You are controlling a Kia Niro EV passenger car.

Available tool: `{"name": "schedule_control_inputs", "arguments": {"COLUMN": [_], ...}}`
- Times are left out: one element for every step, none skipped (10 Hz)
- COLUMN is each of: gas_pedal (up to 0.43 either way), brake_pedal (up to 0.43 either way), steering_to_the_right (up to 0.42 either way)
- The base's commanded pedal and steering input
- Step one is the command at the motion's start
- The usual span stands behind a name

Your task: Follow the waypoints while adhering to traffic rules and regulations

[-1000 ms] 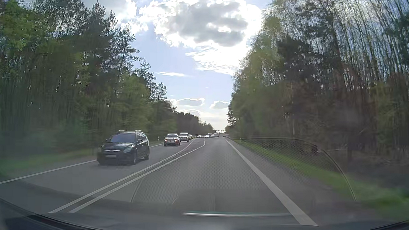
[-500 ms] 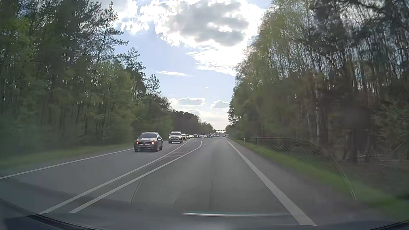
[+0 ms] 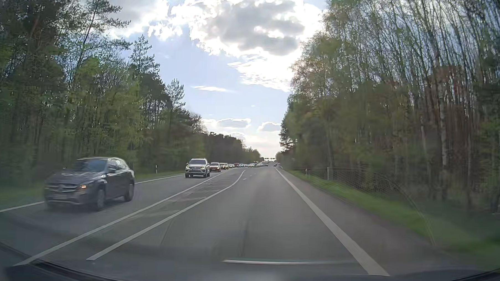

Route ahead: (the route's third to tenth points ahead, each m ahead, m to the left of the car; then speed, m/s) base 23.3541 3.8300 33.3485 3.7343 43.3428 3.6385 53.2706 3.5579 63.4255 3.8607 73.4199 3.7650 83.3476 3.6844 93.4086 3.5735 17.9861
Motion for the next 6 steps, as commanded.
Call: {"name": "schedule_control_inputs", "arguments": {"gas_pedal": [0.079,0.079,0.079,0.079,0.079,0.079], "brake_pedal": [0.000,0.000,0.000,0.000,0.000,0.000], "steering_to_the_right": [-0.003,-0.002,-0.002,-0.002,-0.002,-0.002]}}
